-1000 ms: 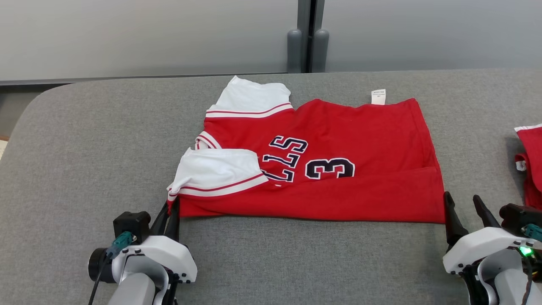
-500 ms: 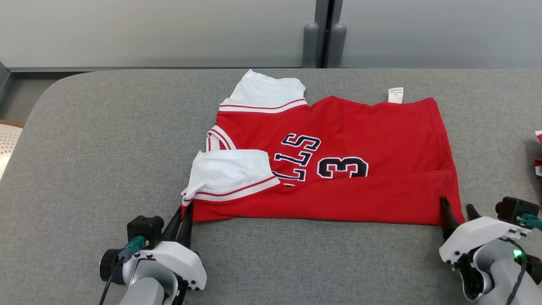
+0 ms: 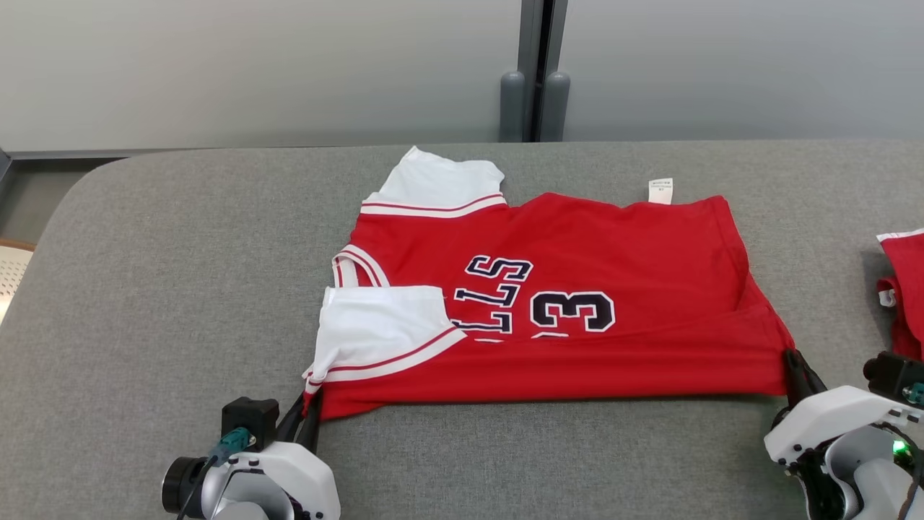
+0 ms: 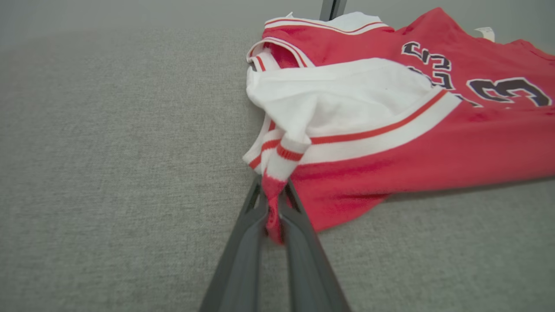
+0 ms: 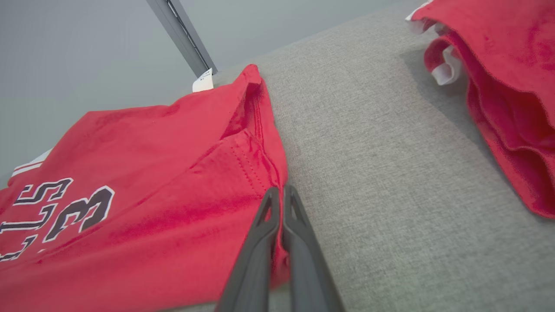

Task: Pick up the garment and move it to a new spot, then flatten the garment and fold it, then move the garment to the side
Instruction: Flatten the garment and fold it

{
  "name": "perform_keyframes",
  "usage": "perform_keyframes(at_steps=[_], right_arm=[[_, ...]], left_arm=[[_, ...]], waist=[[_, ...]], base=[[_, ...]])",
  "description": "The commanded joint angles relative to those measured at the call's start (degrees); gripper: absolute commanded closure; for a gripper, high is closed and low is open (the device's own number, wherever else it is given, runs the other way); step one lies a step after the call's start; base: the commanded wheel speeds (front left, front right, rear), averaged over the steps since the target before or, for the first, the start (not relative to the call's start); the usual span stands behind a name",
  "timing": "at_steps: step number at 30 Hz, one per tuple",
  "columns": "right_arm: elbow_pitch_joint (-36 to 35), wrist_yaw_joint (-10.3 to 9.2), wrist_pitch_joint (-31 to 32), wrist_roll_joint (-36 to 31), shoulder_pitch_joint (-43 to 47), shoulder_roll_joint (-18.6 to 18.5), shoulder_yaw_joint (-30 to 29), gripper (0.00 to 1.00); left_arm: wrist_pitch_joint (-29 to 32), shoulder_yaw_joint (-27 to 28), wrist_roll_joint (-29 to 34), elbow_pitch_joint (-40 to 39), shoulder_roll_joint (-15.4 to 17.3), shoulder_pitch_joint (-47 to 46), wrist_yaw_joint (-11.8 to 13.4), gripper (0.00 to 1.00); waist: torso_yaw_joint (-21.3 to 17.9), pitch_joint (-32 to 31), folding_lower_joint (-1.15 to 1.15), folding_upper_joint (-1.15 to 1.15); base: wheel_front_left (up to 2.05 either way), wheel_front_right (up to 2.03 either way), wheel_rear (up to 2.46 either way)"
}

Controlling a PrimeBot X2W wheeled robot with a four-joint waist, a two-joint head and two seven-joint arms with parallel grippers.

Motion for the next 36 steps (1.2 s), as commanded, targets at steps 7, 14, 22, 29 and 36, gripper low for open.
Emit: perform_keyframes(at_steps=[7,14,22,29,36], right_arm=[[-4.56,-0.07,6.13,3.69,5.42,-2.25,-1.80,1.00],[-9.94,-0.07,13.34,3.54,10.42,-2.01,-4.31,1.00],[-16.11,-0.07,18.79,-1.60,15.75,1.03,-10.96,0.00],[-25.84,-0.01,15.60,-6.30,15.73,3.80,-13.36,0.00],[-33.95,-0.01,8.92,-5.51,13.96,3.18,-8.10,0.00]], left_arm=[[2.81,-0.81,-0.25,-2.20,2.36,3.59,-0.36,1.00],[8.89,-2.63,-1.29,-8.31,3.24,8.59,-1.66,1.00],[14.82,-3.90,-1.89,-17.00,4.13,14.20,-0.34,0.02],[13.70,-2.17,-3.66,-23.12,4.11,15.17,0.99,0.00],[3.15,1.72,-5.27,-28.18,2.46,11.09,2.49,0.00]], waist=[[-0.65,-4.51,0.00,0.00],[-0.49,-6.20,0.00,0.00],[0.08,-6.25,0.00,0.00],[0.01,-5.57,0.00,0.00],[-1.27,-2.15,0.00,0.00]], base=[[0.00,0.00,0.00],[0.00,0.00,0.00],[0.00,0.00,0.00],[0.00,0.00,0.00],[0.00,0.00,0.00]])
